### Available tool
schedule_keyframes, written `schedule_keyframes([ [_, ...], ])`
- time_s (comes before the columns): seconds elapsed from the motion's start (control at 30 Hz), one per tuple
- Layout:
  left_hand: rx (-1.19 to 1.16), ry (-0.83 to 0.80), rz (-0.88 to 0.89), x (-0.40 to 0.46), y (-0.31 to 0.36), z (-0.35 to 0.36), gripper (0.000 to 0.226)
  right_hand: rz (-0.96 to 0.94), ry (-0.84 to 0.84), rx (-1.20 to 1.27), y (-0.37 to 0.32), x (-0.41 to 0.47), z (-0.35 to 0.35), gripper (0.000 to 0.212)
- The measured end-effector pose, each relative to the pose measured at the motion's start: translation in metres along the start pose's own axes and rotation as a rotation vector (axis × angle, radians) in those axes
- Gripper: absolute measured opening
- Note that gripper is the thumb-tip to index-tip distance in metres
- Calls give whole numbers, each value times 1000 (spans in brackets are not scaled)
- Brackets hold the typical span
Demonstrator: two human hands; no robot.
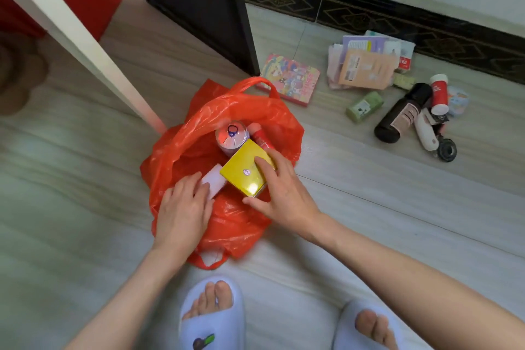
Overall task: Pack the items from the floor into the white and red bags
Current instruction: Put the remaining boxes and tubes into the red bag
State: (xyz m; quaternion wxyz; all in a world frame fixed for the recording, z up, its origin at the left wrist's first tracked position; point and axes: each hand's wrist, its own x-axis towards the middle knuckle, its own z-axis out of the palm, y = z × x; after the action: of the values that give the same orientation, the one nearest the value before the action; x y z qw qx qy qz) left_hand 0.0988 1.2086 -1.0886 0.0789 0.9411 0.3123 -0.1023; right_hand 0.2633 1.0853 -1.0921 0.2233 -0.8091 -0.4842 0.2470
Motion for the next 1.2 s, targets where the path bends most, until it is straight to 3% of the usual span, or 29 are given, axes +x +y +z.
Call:
schedule_keyframes([
  [0.17, -94, -103, 15, -17, -4, 7, 47, -7, -86, -128, 17, -4, 13, 83],
  [0.27, -187, 4, 134, -23, 8, 3, 47, 0, -68, -96, 18, -11, 9, 82],
  [0.43, -247, 84, 353, -10, 52, -21, 47, 50, 97, -68, 45, -37, -21, 61],
  [0.7, -103, 20, 536, 103, 150, -32, 50, 530, 479, -71, 153, -38, -101, 43],
  [0.77, -73, -8, 555, 138, 175, -30, 53, 662, 536, 1, 172, -17, -120, 47],
  [0.93, -138, -21, 403, 206, 229, -7, 54, 863, 518, 146, 200, 35, -135, 73],
  [1.07, -205, -9, 332, 227, 255, 19, 48, 991, 562, 336, 222, 49, -121, 70],
  [1.2, -306, 10, 261, 229, 256, 25, 43, 1032, 576, 428, 226, 44, -111, 55],
])
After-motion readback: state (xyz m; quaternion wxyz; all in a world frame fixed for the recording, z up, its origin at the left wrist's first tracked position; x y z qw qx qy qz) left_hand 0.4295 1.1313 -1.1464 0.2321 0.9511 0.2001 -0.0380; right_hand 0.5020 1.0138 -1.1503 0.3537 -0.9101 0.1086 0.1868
